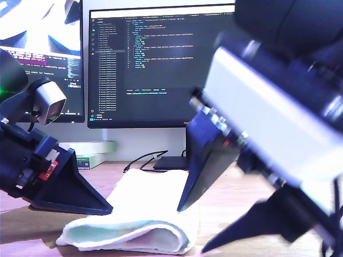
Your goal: Fold the tea towel to a neat square and place it to the right
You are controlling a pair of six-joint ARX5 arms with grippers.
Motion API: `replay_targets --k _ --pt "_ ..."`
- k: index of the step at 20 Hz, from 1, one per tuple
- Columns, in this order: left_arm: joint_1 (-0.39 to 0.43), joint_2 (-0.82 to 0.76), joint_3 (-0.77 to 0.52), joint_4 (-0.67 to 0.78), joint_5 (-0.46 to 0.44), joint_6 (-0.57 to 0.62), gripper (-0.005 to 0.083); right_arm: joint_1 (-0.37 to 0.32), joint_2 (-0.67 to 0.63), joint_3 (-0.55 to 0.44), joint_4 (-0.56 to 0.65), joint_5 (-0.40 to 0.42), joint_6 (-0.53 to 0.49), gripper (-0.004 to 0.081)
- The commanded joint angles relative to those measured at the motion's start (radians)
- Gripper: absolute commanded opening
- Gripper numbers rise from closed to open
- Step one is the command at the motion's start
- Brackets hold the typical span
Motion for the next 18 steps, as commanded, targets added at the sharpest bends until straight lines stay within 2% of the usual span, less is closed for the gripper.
replay_targets --k 1,10,15,18 --pt "-0.003 0.017 -0.010 0.005 0.002 0.001 -0.0024 0.003 0.058 -0.017 -0.010 0.000 -0.003 0.0359" --pt "-0.003 0.017 -0.010 0.005 0.005 0.000 -0.0024 -0.039 0.192 -0.008 0.159 -0.014 -0.072 0.0350" --pt "-0.003 0.017 -0.010 0.004 0.005 0.000 -0.0024 -0.083 0.211 0.028 0.187 0.042 -0.087 0.0314" --pt "-0.003 0.017 -0.010 0.004 0.005 0.000 -0.0024 -0.077 0.211 0.035 0.183 0.032 -0.076 0.0307"
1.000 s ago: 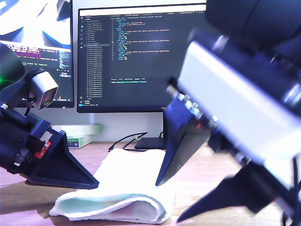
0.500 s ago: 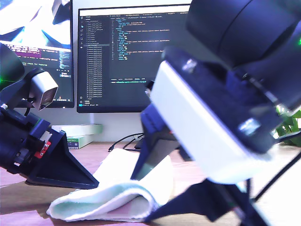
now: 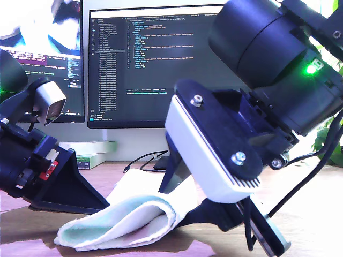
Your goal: Fold the tea towel to a neat square and place it to the right
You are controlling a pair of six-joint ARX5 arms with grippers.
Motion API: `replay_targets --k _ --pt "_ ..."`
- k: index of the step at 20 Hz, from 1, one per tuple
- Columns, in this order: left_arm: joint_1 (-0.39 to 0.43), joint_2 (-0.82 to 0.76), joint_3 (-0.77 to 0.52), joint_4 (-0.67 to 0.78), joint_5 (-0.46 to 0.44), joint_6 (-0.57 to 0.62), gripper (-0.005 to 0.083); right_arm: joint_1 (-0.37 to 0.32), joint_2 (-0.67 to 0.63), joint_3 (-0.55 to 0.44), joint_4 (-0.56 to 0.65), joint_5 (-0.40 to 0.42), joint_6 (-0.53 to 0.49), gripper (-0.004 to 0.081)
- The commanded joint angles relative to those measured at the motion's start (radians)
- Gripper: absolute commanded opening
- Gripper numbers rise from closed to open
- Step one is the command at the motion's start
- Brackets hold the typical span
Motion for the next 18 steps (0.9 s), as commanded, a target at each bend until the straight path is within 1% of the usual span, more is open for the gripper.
replay_targets --k 1,3,4,6,8,9,12,14,16,17,18 --pt "-0.003 0.017 -0.010 0.003 0.004 0.000 -0.0024 0.023 0.042 -0.021 -0.044 -0.008 0.010 0.0296" --pt "-0.003 0.017 -0.010 0.004 0.004 0.000 -0.0024 0.063 0.042 -0.021 -0.072 -0.008 0.032 0.0296" --pt "-0.003 0.017 -0.010 0.004 0.004 0.000 -0.0023 0.074 0.042 -0.021 -0.077 -0.010 0.040 0.0296" --pt "-0.003 0.017 -0.010 0.004 0.004 0.000 -0.0024 0.122 0.042 -0.021 -0.070 -0.027 0.066 0.0296" --pt "-0.003 0.017 -0.010 0.005 0.004 0.000 -0.0024 0.137 0.042 -0.021 -0.071 -0.024 0.090 0.0280" --pt "-0.003 0.017 -0.010 0.004 0.004 0.000 -0.0024 0.137 0.042 -0.021 -0.072 -0.023 0.107 0.0252" --pt "-0.003 0.017 -0.010 0.003 0.005 0.000 -0.0024 0.134 0.042 -0.021 -0.072 -0.023 0.110 0.0155" --pt "-0.003 0.017 -0.010 0.003 0.006 0.000 -0.0024 0.134 0.042 -0.021 -0.067 -0.023 0.110 0.0124" --pt "-0.003 0.016 -0.010 0.004 0.032 0.000 -0.0024 0.132 0.042 -0.021 -0.061 -0.023 0.109 0.0095" --pt "-0.003 0.015 -0.010 0.005 0.052 0.001 -0.0024 0.129 0.042 -0.021 -0.059 -0.023 0.109 0.0050" --pt "-0.003 0.015 -0.010 0.005 0.066 0.006 -0.0024 0.129 0.042 -0.021 -0.060 -0.022 0.110 -0.0020"
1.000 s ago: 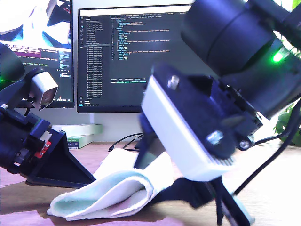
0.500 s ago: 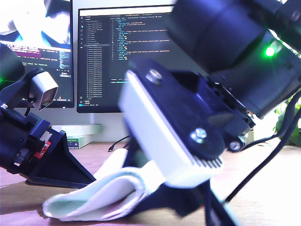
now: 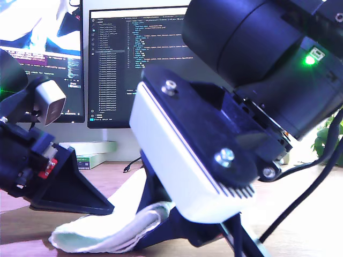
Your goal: Fold the tea towel to a neat square and place it to the right
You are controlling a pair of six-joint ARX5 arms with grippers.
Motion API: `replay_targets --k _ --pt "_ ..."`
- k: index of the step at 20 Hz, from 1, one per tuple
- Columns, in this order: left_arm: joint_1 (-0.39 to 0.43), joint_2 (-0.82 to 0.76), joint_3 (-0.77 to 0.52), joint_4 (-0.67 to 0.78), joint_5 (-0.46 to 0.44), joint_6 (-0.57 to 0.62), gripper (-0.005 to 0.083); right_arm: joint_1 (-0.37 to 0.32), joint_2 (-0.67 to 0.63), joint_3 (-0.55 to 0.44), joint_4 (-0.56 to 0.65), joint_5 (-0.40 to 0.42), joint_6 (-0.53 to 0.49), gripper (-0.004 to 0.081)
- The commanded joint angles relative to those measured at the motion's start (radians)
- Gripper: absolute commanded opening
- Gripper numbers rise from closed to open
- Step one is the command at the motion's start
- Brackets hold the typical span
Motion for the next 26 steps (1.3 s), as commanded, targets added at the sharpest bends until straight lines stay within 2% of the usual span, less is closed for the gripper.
replay_targets --k 1,4,8,11,18,26 --pt "-0.003 0.013 -0.010 0.008 0.022 0.009 -0.0023 -0.001 0.028 -0.032 -0.013 0.002 0.015 -0.0011" --pt "-0.003 -0.009 -0.010 0.055 0.059 0.012 -0.0024 0.035 0.028 -0.032 -0.014 0.003 0.084 -0.0011" --pt "-0.003 -0.010 0.002 0.167 0.035 -0.003 -0.0024 0.090 0.028 -0.032 -0.015 0.011 0.140 -0.0011" --pt "-0.003 0.006 0.036 0.169 -0.010 0.032 -0.0024 0.115 0.028 -0.032 -0.015 0.013 0.169 -0.0011" --pt "-0.002 0.200 0.142 0.187 -0.021 0.058 -0.0024 0.140 0.002 -0.032 -0.069 0.036 0.218 -0.0011" --pt "0.056 0.272 0.148 0.122 -0.052 0.058 -0.0024 0.209 -0.151 -0.032 -0.181 0.054 0.301 -0.0011"
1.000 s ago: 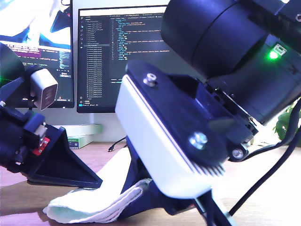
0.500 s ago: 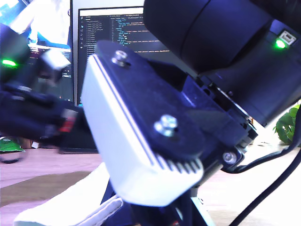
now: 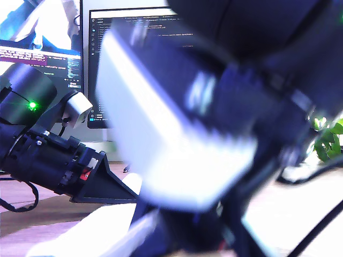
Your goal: Fold the tea towel to a neat square and place it to the right
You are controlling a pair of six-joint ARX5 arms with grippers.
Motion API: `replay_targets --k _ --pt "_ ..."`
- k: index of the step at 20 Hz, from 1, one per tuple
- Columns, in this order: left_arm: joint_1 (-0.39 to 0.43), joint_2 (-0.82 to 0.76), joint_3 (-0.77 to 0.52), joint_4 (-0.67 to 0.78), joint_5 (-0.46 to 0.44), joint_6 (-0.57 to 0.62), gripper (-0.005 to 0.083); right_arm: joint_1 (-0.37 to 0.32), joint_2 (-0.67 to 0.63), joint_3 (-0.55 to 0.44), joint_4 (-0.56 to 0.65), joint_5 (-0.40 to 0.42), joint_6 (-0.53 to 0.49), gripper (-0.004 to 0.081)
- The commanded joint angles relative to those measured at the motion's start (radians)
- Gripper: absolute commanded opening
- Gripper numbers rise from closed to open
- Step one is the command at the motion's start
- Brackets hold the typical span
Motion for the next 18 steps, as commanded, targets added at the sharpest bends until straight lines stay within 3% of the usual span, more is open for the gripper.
replay_targets --k 1,5,8,14,18 --pt "0.018 0.035 -0.008 -0.049 -0.022 0.006 -0.0024 0.041 -0.064 -0.027 -0.021 -0.026 0.028 -0.0011" --pt "-0.011 0.035 -0.008 -0.099 0.015 0.026 -0.0024 0.039 -0.185 -0.027 -0.023 -0.022 0.029 -0.0011" --pt "-0.047 0.033 -0.008 -0.142 0.023 0.052 -0.0023 0.012 -0.203 -0.027 -0.024 0.029 0.029 -0.0011" --pt "-0.062 0.025 -0.007 -0.156 0.023 0.059 -0.0024 -0.143 -0.201 -0.027 -0.012 0.029 0.038 -0.0011" --pt "-0.074 0.025 0.002 -0.180 0.024 0.084 -0.0024 -0.237 -0.199 -0.023 0.039 -0.020 0.150 -0.0011"
